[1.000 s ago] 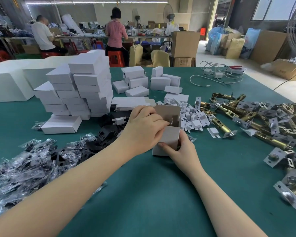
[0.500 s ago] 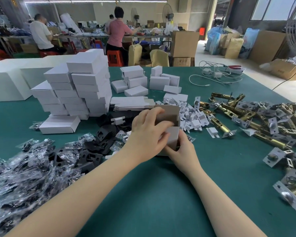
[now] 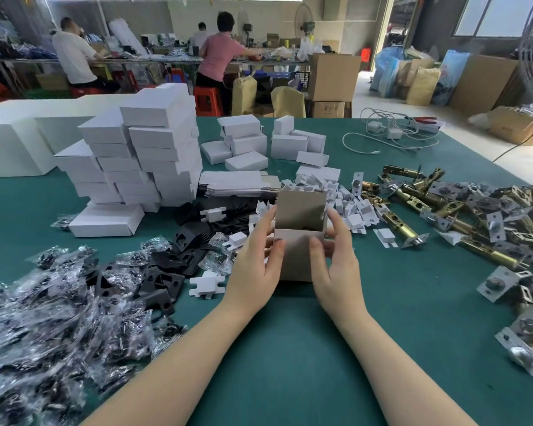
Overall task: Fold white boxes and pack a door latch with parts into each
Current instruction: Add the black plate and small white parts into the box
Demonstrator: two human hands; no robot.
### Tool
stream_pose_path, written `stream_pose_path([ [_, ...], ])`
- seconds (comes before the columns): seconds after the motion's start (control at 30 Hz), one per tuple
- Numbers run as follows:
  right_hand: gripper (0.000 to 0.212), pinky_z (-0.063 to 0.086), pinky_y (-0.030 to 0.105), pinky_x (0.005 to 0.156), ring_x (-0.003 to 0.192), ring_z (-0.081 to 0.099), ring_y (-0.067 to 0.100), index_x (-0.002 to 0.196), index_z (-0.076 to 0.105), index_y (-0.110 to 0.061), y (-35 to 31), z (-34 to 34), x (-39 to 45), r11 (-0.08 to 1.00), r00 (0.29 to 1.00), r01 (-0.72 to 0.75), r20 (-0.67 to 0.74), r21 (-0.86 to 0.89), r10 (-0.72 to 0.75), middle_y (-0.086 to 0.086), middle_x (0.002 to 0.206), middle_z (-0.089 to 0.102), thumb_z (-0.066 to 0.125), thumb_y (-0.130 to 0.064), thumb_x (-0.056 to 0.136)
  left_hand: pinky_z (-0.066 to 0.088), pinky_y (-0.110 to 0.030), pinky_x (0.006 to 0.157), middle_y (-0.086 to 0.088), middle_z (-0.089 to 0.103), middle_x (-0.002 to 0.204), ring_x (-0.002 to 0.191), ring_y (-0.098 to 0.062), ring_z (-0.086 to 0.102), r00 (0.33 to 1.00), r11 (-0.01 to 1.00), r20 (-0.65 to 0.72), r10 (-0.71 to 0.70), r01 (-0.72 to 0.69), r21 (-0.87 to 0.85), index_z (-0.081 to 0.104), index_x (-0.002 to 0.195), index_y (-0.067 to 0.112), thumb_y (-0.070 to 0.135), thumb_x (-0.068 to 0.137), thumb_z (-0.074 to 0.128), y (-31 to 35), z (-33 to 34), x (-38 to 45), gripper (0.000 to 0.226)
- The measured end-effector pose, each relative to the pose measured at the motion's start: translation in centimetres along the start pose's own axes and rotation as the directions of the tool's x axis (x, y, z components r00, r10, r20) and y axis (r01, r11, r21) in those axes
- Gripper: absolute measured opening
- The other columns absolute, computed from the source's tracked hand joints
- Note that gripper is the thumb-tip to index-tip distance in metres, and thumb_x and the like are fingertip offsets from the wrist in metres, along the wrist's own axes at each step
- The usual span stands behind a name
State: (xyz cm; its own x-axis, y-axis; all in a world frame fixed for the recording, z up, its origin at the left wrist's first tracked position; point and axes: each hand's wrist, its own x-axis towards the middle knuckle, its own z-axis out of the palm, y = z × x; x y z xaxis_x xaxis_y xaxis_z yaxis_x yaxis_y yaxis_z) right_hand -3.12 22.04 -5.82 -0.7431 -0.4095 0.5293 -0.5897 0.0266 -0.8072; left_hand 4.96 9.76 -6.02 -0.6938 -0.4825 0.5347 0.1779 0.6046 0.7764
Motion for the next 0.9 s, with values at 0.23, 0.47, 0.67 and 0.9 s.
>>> stream_pose_path([
  [0.23, 0.039, 0.043, 0.008, 0.084, 0.1, 0.059, -0.004, 0.13, 0.043, -0.049, -0.9, -0.6, 0.3, 0.997, 0.996, 0.082, -0.031, 0.006, -0.082, -0.019, 0.12, 0.058, 0.051, -0.028, 0.097, 0.04, -0.007, 0.086, 0.032, 0.048, 0.124, 0.11, 0.0, 0.051, 0.991, 0.99, -0.028, 0.131, -0.13, 0.045, 0.042, 0.138, 0.045, 0.033, 0.1, 0.043, 0.3, -0.3, -0.1, 0.04],
  [0.47, 0.021, 0.042, 0.011, 0.079, 0.093, 0.061, 0.002, 0.09, 0.065, -0.036, -2.3, -0.5, 0.8, 0.993, 0.998, 0.039, -0.052, 0.111, -0.033, -0.012, 0.093, 0.067, 0.048, -0.026, 0.097, 0.044, -0.018, 0.088, 0.022, 0.064, 0.099, 0.101, -0.003, 0.06, 0.981, 0.99, -0.152, 0.124, -0.132, -0.05, 0.063, 0.099, 0.032, 0.031, 0.099, 0.041, 1.7, -0.4, 0.4, 0.023],
  [0.67, 0.042, 0.048, 0.017, 0.077, 0.088, 0.064, 0.008, 0.119, 0.049, -0.045, -2.9, -0.6, 1.1, 0.943, 0.995, -0.075, -0.034, 0.324, 0.091, -0.015, 0.101, 0.067, 0.058, -0.012, 0.096, 0.049, -0.014, 0.074, 0.025, 0.065, 0.105, 0.1, -0.004, 0.064, 0.987, 0.951, -0.148, -0.059, 0.01, -0.307, 0.069, 0.095, 0.038, 0.024, 0.089, 0.056, 3.2, -0.5, 1.2, 0.02],
  [0.9, 0.034, 0.051, 0.032, 0.087, 0.099, 0.063, 0.013, 0.105, 0.057, -0.044, -2.9, -0.5, 1.4, 0.964, 0.996, -0.05, -0.053, 0.262, 0.066, -0.011, 0.105, 0.067, 0.058, -0.011, 0.096, 0.05, -0.013, 0.075, 0.018, 0.065, 0.117, 0.101, -0.009, 0.065, 0.991, 0.938, -0.132, -0.027, -0.02, -0.345, 0.046, 0.131, 0.056, 0.021, 0.093, 0.052, 3.0, -0.6, 1.3, 0.053],
])
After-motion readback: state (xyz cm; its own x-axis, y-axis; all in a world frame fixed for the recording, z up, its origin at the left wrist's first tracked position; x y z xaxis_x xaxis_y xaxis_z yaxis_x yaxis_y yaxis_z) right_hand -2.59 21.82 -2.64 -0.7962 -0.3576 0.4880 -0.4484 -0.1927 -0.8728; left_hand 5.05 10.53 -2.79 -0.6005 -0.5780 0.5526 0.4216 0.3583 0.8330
